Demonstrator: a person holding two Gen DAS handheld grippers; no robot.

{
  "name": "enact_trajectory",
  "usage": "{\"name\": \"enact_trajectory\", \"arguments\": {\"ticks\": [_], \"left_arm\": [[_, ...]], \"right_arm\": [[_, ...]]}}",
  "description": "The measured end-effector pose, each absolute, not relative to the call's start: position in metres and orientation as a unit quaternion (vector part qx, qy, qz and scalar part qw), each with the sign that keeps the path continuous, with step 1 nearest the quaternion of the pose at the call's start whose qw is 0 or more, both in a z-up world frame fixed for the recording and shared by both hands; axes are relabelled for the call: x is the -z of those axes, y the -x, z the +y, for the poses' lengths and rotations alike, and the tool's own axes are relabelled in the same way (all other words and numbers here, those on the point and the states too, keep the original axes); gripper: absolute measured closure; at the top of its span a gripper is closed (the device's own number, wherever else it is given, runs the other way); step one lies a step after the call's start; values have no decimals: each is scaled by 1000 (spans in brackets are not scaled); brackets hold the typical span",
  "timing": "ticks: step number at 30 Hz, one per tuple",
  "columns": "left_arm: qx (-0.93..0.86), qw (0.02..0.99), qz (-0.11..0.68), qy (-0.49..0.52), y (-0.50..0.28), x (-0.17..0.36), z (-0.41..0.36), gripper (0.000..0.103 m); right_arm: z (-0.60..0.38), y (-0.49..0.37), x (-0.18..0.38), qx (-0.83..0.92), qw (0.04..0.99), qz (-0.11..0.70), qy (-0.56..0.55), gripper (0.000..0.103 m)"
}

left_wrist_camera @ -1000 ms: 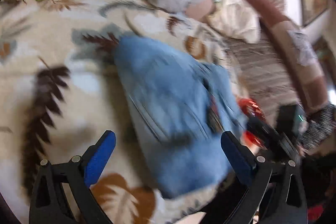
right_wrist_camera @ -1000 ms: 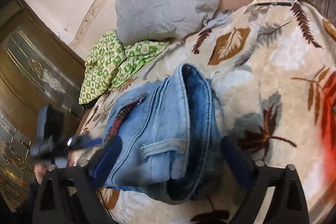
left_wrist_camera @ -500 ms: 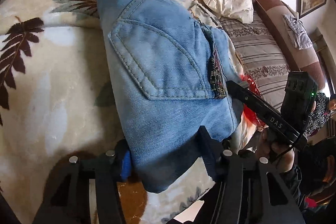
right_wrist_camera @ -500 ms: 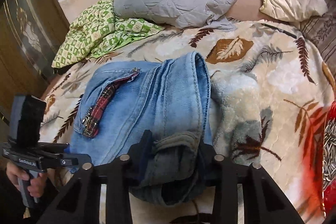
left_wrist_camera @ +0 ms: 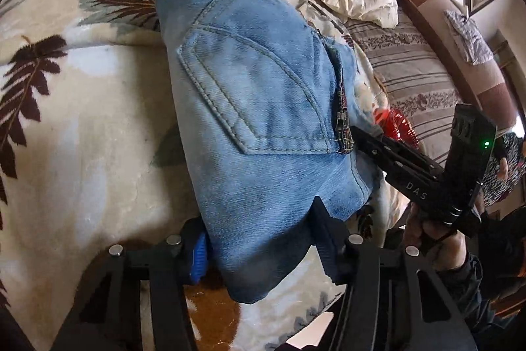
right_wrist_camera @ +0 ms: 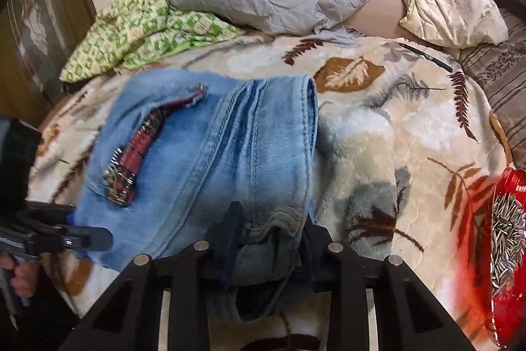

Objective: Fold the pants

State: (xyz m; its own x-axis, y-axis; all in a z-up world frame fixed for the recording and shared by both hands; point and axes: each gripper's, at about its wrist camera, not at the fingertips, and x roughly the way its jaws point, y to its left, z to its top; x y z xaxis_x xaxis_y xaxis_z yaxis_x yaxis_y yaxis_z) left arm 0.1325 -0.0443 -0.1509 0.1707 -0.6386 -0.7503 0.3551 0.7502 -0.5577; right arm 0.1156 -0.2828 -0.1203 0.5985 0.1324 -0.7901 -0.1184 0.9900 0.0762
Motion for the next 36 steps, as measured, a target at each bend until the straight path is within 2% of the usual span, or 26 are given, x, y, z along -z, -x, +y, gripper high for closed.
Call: {"name": "enact_trajectory", "arguments": {"ticks": [2, 3, 4, 5, 7, 9, 14, 19, 21, 23, 24, 25, 26, 28, 32, 36], "left_arm": [[331, 755, 552, 124, -131, 147, -43, 46], [331, 757, 550, 124, -130, 144, -42, 42], [332, 760, 545, 126, -128, 140, -39, 42], [330, 764, 539, 128, -127, 134, -34, 38], [320, 779, 522, 136, -130, 122, -23, 29], [309, 798, 492, 160, -139, 108, -8, 11], [270, 797, 491, 225, -193, 104, 10, 11], [241, 772, 530, 257, -250, 127, -3, 11], [242, 761, 547, 252, -261, 137, -9, 11], [249, 756, 552, 248, -269, 141, -19, 11], [251, 759, 551, 241, -269, 139, -22, 16], [252, 763, 550, 228, -270, 139, -26, 24], [247, 767, 555, 206, -271, 140, -32, 38], [238, 768, 563, 190, -272, 144, -30, 46], [218, 776, 567, 170, -275, 150, -26, 56], [208, 781, 568, 159, -276, 156, -26, 57]], "right_arm": [[-282, -115, 118, -69, 895, 440, -4, 69], [-282, -114, 115, -74, 896, 439, -4, 68], [-284, -112, 111, -84, 897, 433, -10, 57], [-287, -110, 107, -90, 899, 428, -19, 35], [-298, -106, 97, -89, 903, 419, -40, 20], [-311, -107, 86, -92, 910, 400, -63, 19], [-325, -146, 76, -121, 899, 403, -125, 16], [-322, -202, 98, -129, 870, 448, -158, 17], [-319, -215, 105, -143, 860, 458, -171, 19], [-313, -220, 107, -154, 859, 459, -168, 43], [-308, -222, 106, -156, 861, 461, -152, 51], [-303, -223, 107, -153, 862, 463, -138, 69], [-300, -225, 108, -152, 862, 467, -123, 78], [-295, -226, 115, -142, 861, 480, -93, 82], [-300, -225, 124, -130, 862, 482, -86, 84], [-294, -224, 128, -115, 868, 481, -51, 84]]}}
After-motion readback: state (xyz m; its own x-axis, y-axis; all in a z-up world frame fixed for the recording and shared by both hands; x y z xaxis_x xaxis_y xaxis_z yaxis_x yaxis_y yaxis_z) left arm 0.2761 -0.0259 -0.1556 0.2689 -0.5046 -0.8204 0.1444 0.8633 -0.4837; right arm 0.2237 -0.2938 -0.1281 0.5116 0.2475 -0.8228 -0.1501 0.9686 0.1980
